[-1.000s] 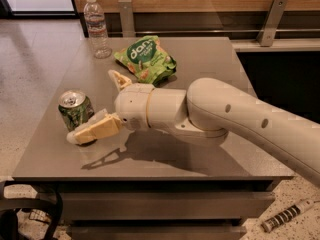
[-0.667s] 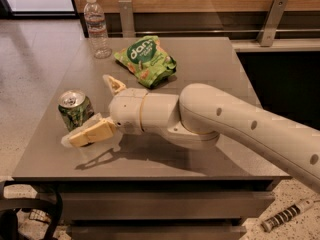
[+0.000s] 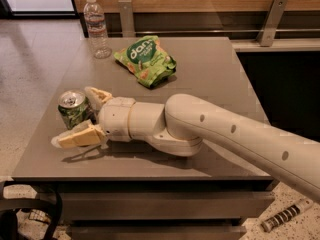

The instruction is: Knock green can over

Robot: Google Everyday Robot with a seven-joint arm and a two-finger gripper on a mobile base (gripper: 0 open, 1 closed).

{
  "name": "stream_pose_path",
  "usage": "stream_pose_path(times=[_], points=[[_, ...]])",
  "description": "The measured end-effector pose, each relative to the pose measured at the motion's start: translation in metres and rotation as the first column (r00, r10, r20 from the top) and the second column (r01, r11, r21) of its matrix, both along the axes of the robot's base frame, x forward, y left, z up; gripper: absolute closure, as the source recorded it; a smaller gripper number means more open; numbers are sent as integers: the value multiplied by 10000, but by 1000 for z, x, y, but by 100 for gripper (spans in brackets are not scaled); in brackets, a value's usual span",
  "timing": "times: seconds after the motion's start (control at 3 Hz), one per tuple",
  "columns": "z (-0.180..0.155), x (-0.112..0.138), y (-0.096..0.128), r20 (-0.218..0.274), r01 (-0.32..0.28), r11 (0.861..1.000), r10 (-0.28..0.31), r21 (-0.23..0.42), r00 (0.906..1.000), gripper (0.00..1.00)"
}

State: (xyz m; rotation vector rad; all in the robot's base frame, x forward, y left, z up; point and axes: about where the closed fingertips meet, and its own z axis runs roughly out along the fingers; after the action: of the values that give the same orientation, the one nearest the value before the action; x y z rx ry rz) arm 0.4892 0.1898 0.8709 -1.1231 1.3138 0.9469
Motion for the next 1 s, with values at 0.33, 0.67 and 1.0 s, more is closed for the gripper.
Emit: stream_pose_path(times=[0.33,0.67,1.0], points=[[-1,0,2,13,-31,10000,31,18,10000,39],[0,-2,3,23,-64,10000,64,14,10000,62],[1,-3,5,35,-98,10000,98,13,9999,86]])
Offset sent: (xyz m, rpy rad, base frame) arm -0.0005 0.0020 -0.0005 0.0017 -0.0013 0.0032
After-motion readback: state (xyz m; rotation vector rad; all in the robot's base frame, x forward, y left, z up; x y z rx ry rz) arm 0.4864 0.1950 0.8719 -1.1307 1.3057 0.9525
